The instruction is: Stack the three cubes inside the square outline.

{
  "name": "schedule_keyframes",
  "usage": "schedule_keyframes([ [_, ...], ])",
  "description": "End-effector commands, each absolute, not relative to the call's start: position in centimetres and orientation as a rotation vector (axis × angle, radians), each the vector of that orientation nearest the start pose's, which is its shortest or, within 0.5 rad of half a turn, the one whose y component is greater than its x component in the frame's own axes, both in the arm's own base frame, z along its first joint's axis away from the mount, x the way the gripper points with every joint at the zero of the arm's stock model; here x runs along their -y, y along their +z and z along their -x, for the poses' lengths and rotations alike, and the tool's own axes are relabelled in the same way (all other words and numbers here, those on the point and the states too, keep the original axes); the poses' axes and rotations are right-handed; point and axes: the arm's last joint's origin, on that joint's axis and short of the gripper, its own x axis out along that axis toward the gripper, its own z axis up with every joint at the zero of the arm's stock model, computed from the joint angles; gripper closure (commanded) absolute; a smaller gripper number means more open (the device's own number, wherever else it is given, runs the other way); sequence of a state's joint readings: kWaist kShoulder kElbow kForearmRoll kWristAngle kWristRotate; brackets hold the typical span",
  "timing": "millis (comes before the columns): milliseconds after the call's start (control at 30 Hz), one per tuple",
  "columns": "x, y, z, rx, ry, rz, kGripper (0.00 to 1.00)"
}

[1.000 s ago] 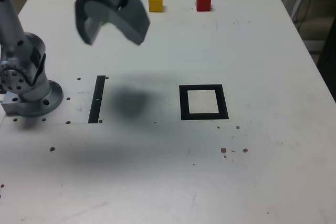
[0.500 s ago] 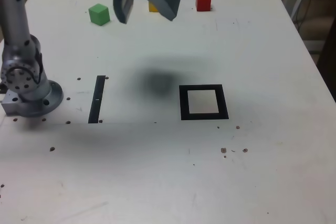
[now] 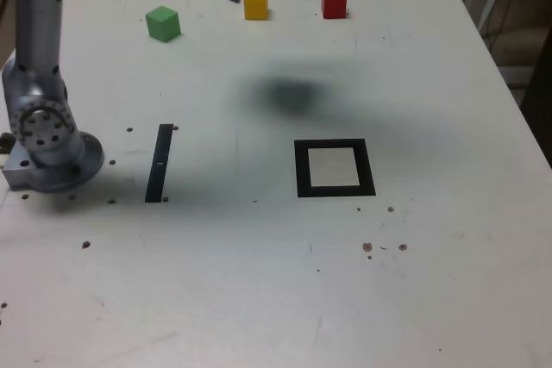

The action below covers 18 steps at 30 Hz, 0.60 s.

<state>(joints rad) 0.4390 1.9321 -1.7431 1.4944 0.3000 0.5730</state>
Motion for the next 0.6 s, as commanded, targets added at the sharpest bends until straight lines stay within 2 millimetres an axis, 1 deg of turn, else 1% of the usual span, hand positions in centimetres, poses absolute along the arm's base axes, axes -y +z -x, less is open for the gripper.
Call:
schedule_keyframes([
  [0, -17.0, 32.7, -30.7, -1.800, 0.052, -0.291, 0.00],
  [200, -21.4, 31.8, -32.4, -1.789, 0.068, -0.278, 0.01],
  [300, -23.2, 31.4, -33.1, -1.781, 0.074, -0.280, 0.01],
  [567, -25.4, 30.7, -35.0, -1.755, 0.081, -0.317, 0.02],
])
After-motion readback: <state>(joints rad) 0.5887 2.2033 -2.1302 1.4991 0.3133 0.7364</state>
